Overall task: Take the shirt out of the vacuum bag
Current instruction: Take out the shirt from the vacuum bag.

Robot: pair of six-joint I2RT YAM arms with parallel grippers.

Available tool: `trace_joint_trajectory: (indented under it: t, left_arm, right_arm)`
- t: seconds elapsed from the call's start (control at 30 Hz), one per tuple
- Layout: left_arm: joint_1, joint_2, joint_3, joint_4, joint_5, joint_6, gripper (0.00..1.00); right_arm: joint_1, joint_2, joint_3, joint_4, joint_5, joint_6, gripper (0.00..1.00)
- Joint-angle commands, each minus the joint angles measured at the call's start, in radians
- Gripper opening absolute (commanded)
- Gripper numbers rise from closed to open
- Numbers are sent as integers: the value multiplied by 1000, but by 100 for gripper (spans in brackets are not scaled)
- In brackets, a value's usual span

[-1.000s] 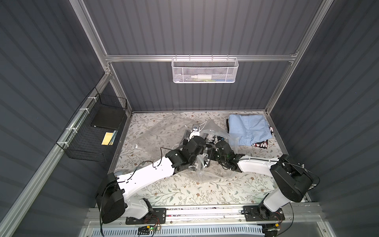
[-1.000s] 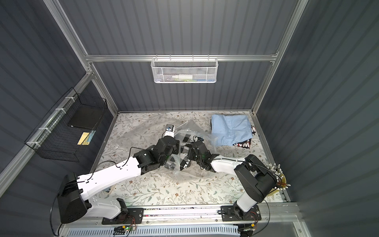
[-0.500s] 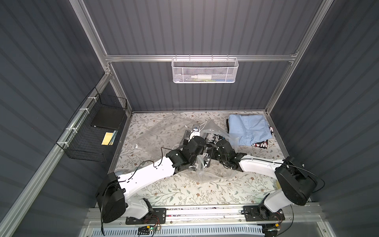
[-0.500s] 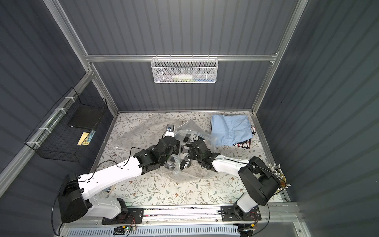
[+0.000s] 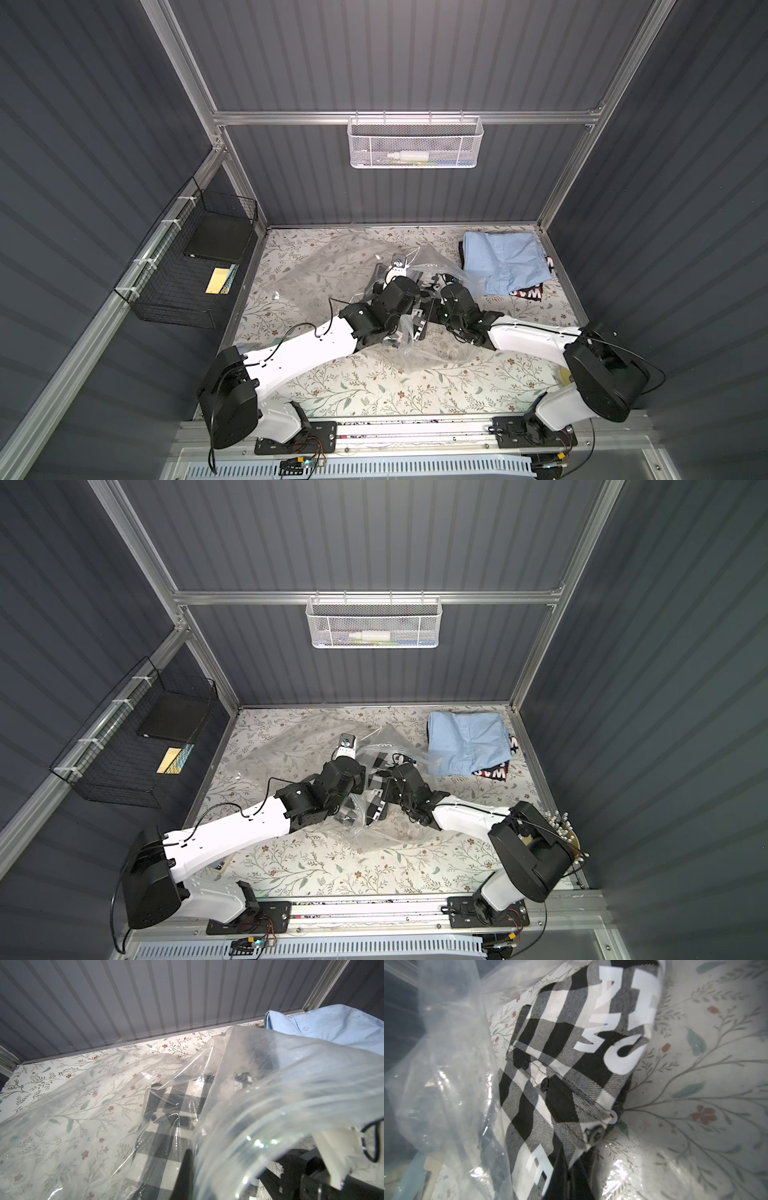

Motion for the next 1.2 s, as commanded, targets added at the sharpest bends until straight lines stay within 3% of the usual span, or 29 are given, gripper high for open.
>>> trace_joint_trajectory:
  t: [0.0,0.33,0.6,0.8,1.0,1.17]
  left_arm:
    - [6,10,13,-28,2,6,0]
    - [6,32,9,-15,13,-3,0]
    - [7,33,-5,-7,12,-2,0]
    - [7,32,-10,-4,12,0,0]
    - [7,47,-5,-5,15,-5,0]
    - [7,51,7,-4,23,-14,0]
  right_arm:
    - [-4,-80,-5,13,4,-16,0]
    - [-3,-230,-41,21,-127,-34,0]
    - [-3,-344,-34,-52,-113,-53,0]
    - [-3,-373,-36,-112,-93,-58,0]
    - [4,-391,-51,-52,-206,-51,0]
    - [41,-335,-64,-38,-217,-60,0]
